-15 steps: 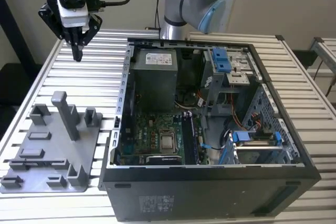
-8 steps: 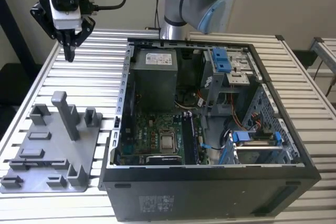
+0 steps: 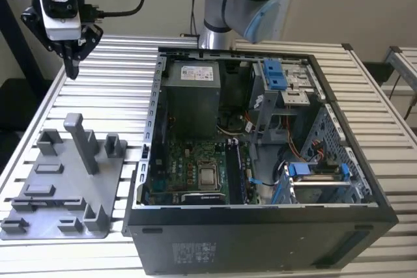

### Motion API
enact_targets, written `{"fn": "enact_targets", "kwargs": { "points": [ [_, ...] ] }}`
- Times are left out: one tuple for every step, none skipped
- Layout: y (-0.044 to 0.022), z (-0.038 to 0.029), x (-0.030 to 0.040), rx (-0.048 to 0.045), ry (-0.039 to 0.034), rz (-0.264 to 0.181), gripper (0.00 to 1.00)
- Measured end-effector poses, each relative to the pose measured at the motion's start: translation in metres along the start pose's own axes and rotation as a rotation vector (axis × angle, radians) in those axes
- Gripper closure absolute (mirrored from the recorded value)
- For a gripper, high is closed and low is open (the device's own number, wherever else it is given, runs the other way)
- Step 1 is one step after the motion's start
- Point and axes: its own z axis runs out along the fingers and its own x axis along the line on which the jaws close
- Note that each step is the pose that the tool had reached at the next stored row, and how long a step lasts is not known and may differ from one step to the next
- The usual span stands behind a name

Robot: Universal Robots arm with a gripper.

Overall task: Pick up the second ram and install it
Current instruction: 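Reach for the second ram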

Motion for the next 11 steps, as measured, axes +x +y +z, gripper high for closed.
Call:
{"fn": "enact_targets", "kwargs": {
  "points": [
    [-0.0003, 0.0013, 0.0033, 0.0012, -0.0039, 0.0, 0.89],
    [-0.0005, 0.0025, 0.0062, 0.0027, -0.0085, 0.0, 0.89],
    [-0.0008, 0.0035, 0.0088, 0.0041, -0.0134, 0.001, 0.89],
    [-0.0009, 0.0044, 0.0108, 0.0059, -0.0201, 0.001, 0.89],
    [-0.0011, 0.0053, 0.0124, 0.0074, -0.0282, 0.001, 0.89],
    [-0.0011, 0.0061, 0.0139, 0.0083, -0.0366, 0.0, 0.89],
    [-0.0012, 0.0071, 0.0155, 0.0089, -0.046, 0.0, 0.89],
    [-0.0012, 0.0083, 0.0173, 0.0087, -0.0545, -0.001, 0.89],
    [-0.0012, 0.0098, 0.0196, 0.0083, -0.0624, -0.001, 0.89],
    [-0.0011, 0.0113, 0.0218, 0.0079, -0.0697, -0.001, 0.89],
    [-0.0012, 0.0128, 0.0241, 0.0074, -0.0774, -0.002, 0.89]
  ]
}}
